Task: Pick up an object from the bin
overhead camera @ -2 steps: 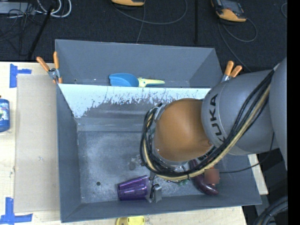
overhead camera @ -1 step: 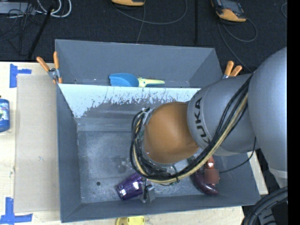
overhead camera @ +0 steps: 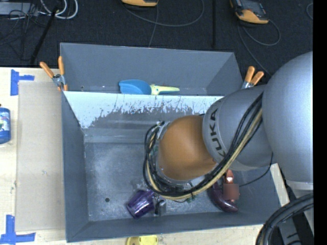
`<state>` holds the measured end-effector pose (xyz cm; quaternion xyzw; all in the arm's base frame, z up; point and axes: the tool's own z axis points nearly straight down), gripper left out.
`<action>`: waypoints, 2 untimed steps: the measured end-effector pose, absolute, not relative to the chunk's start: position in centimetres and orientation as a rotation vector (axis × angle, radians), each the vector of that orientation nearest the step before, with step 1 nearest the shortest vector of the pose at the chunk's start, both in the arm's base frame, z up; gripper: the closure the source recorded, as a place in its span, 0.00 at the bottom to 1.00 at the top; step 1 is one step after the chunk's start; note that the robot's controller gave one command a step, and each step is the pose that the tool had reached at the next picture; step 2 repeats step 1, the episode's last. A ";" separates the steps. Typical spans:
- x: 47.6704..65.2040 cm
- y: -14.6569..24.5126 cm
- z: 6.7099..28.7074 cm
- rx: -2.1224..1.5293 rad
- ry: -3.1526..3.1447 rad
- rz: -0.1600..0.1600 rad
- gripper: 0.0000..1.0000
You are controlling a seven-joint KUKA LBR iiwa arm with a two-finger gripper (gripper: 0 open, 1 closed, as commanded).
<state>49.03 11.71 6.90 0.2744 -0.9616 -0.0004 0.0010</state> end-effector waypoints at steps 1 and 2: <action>49.0 11.7 6.9 0.861 -3.019 -0.001 1.00; 49.0 11.7 6.9 0.861 -3.019 -0.001 1.00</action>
Offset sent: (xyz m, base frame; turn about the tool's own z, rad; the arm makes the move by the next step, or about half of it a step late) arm 0.0072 -0.0089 0.0010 0.0887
